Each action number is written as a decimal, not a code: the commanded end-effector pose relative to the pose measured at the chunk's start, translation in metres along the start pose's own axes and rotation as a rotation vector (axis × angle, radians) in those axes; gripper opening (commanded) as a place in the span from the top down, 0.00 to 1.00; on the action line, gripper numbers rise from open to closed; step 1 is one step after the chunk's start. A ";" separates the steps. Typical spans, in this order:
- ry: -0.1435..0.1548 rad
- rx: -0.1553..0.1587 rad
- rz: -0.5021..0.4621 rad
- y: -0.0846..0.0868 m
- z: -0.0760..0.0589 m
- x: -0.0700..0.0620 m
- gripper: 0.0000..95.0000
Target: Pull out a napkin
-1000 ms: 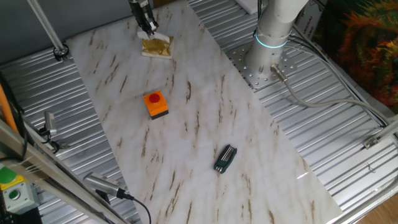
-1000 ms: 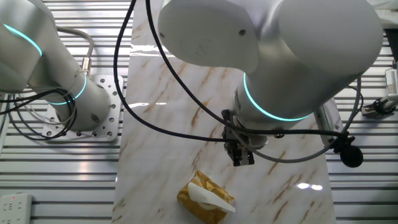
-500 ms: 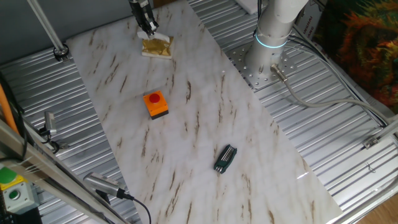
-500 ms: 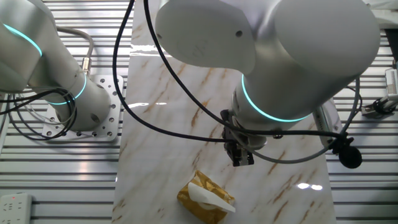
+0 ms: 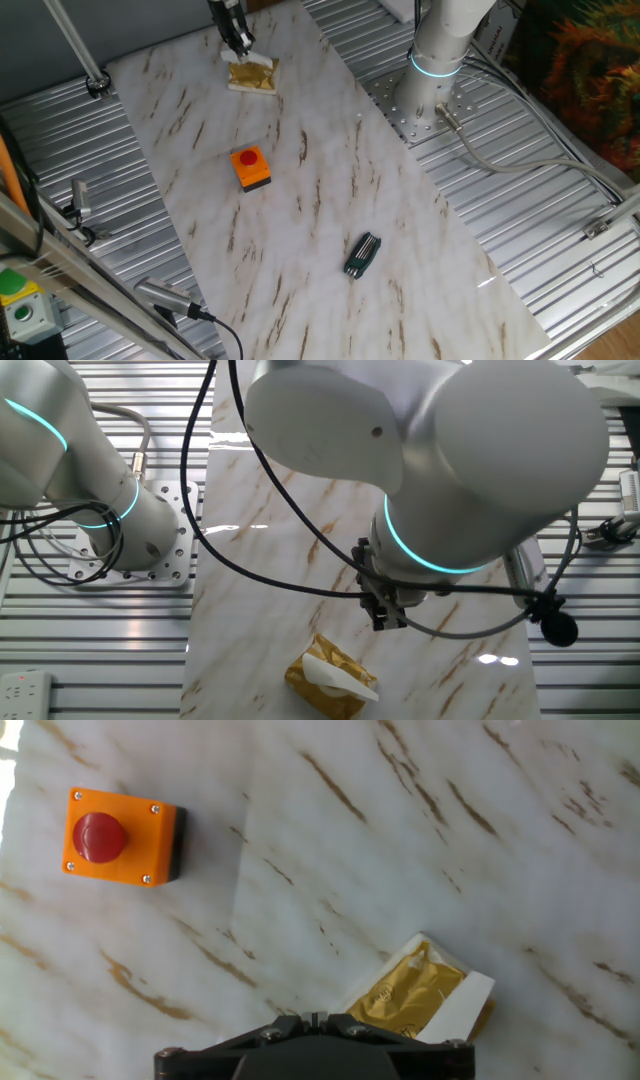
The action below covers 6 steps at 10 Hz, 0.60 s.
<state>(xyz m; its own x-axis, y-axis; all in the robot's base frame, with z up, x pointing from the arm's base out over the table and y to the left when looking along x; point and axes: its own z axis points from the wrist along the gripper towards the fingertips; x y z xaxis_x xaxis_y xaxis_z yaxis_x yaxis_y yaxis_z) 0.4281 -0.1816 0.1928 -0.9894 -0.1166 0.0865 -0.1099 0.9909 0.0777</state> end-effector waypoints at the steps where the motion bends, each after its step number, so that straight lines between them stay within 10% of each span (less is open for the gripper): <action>1: 0.010 0.034 0.126 0.000 0.000 0.000 1.00; 6: 0.010 0.050 0.267 0.000 0.000 0.000 1.00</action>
<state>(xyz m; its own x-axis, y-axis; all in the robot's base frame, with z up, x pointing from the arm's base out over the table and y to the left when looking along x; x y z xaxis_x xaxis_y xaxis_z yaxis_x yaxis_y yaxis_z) 0.4277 -0.1812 0.1928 -0.9861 0.1279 0.1063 0.1294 0.9916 0.0076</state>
